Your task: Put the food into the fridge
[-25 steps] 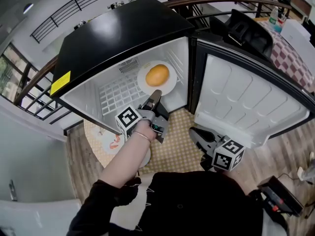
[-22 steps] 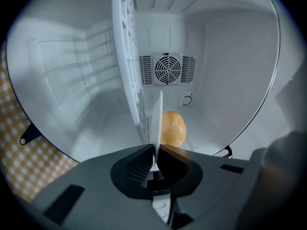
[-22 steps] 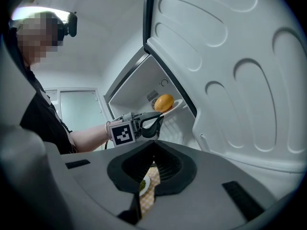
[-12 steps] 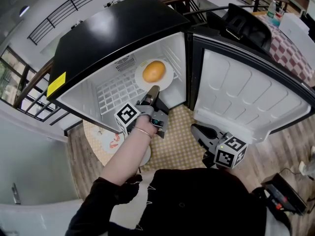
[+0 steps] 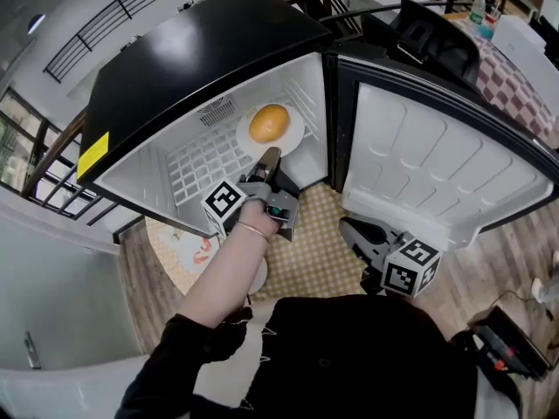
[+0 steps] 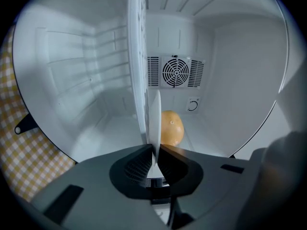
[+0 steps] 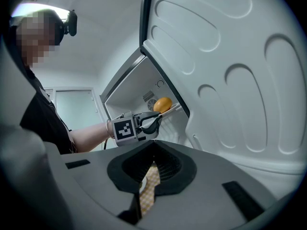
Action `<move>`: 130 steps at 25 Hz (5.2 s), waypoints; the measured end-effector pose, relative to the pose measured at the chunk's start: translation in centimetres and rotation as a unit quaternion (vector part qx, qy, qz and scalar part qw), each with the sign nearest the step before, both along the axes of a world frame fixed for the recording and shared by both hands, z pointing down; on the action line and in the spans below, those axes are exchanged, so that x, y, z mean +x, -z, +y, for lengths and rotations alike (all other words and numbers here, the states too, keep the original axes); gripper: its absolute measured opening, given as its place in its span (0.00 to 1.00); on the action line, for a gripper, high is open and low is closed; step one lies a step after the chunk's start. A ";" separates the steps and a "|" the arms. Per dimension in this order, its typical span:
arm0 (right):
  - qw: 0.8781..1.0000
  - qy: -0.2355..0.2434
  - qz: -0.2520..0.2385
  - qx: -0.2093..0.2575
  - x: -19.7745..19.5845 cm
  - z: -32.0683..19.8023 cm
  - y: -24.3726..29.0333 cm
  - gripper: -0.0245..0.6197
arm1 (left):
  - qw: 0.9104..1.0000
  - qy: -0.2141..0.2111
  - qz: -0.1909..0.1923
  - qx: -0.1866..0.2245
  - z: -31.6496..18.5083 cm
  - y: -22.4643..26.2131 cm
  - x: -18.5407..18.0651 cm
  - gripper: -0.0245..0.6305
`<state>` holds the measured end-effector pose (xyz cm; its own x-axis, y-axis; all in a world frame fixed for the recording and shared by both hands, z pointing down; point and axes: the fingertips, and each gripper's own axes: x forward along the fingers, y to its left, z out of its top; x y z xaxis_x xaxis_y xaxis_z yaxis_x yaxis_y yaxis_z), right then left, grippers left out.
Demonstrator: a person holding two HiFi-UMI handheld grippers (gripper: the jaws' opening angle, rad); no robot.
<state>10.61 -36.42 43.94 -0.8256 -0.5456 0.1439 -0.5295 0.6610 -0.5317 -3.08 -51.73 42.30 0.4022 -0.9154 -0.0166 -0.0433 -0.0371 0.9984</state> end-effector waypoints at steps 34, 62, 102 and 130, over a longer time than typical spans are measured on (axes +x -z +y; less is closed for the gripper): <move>0.999 -0.003 -0.007 -0.035 -0.4 0.1 -1.4 0.06 | 0.999 0.019 0.043 -0.008 -0.1 0.5 0.4 0.16; 0.998 -0.007 -0.030 -0.063 -0.8 1.3 -2.0 0.06 | 1.000 0.020 0.017 -0.001 1.3 -0.2 -0.5 0.16; 0.991 -0.126 -0.047 -0.009 -8.8 19.3 0.1 0.06 | 0.968 -0.095 -0.111 0.204 23.9 6.5 -11.0 0.06; 0.995 -0.093 -0.028 -0.009 -3.6 34.2 1.1 0.06 | 0.857 -0.229 -0.371 0.273 46.5 1.4 -1.8 0.06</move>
<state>7.02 -2.22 42.83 -0.7179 -0.6871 0.1123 -0.6109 0.5444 -0.5748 -4.90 -5.25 40.91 0.8031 -0.5953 0.0244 -0.5153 -0.6734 0.5301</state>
